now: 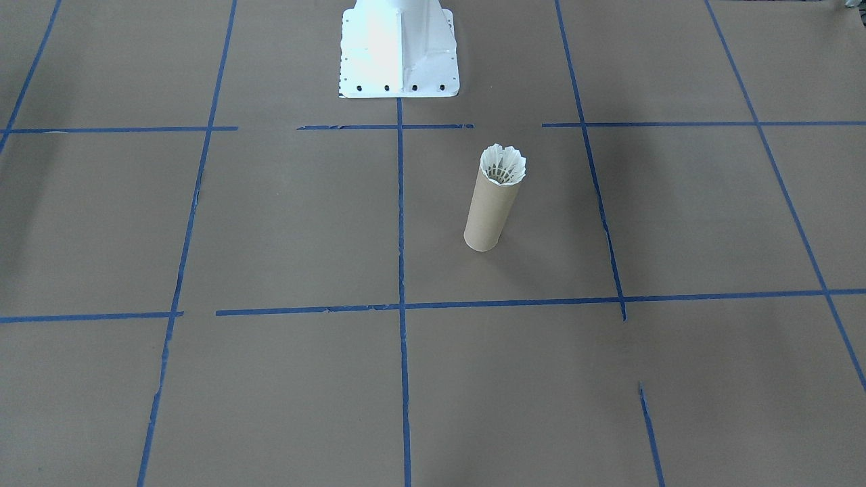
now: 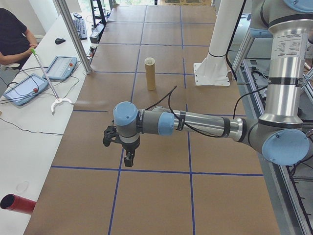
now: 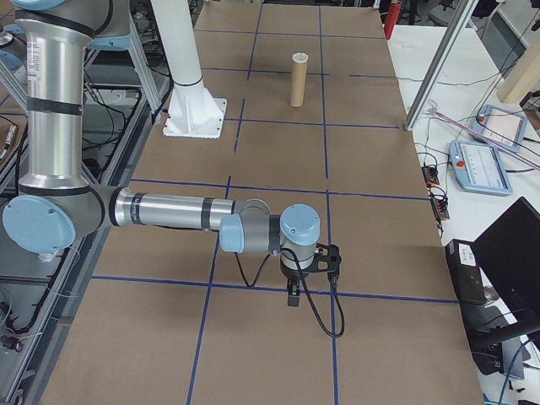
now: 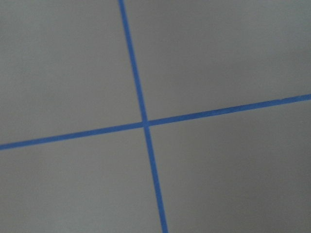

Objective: Collect badminton balls into bucket

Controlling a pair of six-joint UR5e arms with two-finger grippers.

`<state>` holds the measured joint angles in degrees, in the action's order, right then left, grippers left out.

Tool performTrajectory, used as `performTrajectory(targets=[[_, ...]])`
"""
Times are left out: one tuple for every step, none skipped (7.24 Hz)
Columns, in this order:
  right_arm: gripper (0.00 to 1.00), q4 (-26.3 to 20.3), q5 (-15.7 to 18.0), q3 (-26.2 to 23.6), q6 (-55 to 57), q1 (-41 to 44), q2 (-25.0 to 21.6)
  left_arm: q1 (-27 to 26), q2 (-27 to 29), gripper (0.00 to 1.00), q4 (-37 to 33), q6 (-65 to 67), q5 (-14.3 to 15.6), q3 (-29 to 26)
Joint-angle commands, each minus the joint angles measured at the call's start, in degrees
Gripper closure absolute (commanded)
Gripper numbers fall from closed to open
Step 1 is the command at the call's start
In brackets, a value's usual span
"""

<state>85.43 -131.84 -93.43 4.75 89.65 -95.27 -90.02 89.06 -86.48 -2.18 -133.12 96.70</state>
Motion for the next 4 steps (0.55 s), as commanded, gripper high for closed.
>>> performTrajectory(targets=[[0.0,0.0,0.0,0.0,0.0,0.0,0.0,-0.3,-0.2,0.0,-2.0,2.8,-0.3,-3.0],[0.0,0.0,0.1,0.0,0.0,0.0,0.0,-0.3,-0.2,0.0,-5.2,3.3,-0.3,-4.6],[0.0,0.0,0.0,0.0,0.0,0.0,0.0,-0.3,-0.2,0.0,-5.4,3.4,-0.3,-4.6],[0.0,0.0,0.0,0.0,0.0,0.0,0.0,-0.3,-0.1,0.0,-5.4,4.4,-0.3,-4.1]])
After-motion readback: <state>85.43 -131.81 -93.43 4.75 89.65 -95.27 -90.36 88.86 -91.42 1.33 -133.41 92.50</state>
